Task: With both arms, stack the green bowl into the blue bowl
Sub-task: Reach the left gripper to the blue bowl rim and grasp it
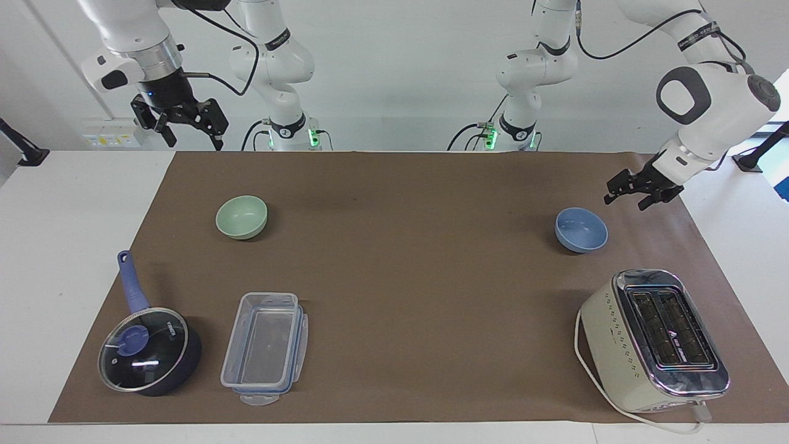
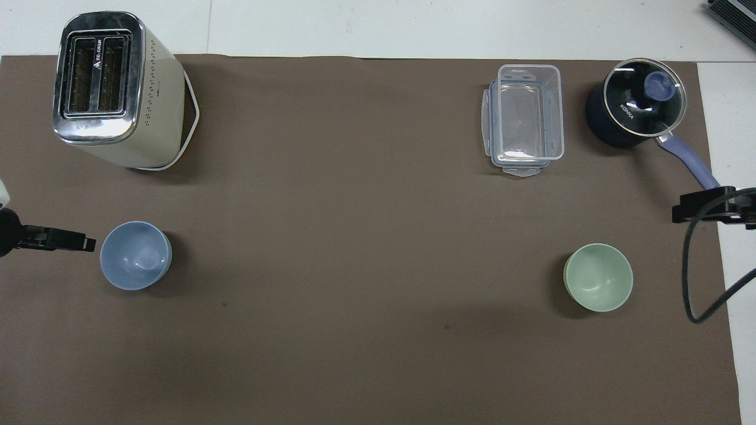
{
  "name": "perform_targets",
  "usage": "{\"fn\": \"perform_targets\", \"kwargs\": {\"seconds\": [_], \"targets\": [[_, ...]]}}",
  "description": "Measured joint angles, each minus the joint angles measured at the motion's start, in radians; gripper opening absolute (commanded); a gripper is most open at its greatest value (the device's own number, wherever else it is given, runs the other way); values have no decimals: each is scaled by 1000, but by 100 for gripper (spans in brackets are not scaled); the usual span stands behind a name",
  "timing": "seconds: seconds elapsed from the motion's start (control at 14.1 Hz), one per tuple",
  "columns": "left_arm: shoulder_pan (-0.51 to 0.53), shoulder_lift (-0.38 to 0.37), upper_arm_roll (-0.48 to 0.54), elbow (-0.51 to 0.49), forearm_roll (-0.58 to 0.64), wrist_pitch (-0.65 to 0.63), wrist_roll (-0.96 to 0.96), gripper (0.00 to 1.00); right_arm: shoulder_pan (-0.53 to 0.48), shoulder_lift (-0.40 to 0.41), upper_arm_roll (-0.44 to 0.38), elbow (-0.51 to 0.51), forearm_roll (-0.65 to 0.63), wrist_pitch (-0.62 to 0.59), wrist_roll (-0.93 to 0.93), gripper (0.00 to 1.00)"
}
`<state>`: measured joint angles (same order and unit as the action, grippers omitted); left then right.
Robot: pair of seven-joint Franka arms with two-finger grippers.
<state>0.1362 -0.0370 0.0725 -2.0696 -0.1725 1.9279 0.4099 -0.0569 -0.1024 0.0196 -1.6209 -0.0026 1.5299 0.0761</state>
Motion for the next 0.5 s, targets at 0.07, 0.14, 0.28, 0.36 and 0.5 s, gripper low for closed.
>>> {"fn": "perform_targets", "kwargs": {"seconds": [0.07, 0.14, 0.28, 0.36, 0.5], "targets": [[0, 10, 0, -25, -7, 29, 8, 93, 0, 0, 0, 0, 0, 0, 0, 100], [0, 27, 0, -42, -11, 62, 13, 92, 0, 0, 0, 0, 0, 0, 0, 100], [1, 65, 0, -55, -13, 112, 19, 90, 0, 0, 0, 0, 0, 0, 0, 100], [3, 79, 0, -58, -14, 123, 27, 88, 0, 0, 0, 0, 0, 0, 0, 100], [21, 97, 1, -68, -18, 136, 50, 81, 0, 0, 0, 0, 0, 0, 0, 100]]}}
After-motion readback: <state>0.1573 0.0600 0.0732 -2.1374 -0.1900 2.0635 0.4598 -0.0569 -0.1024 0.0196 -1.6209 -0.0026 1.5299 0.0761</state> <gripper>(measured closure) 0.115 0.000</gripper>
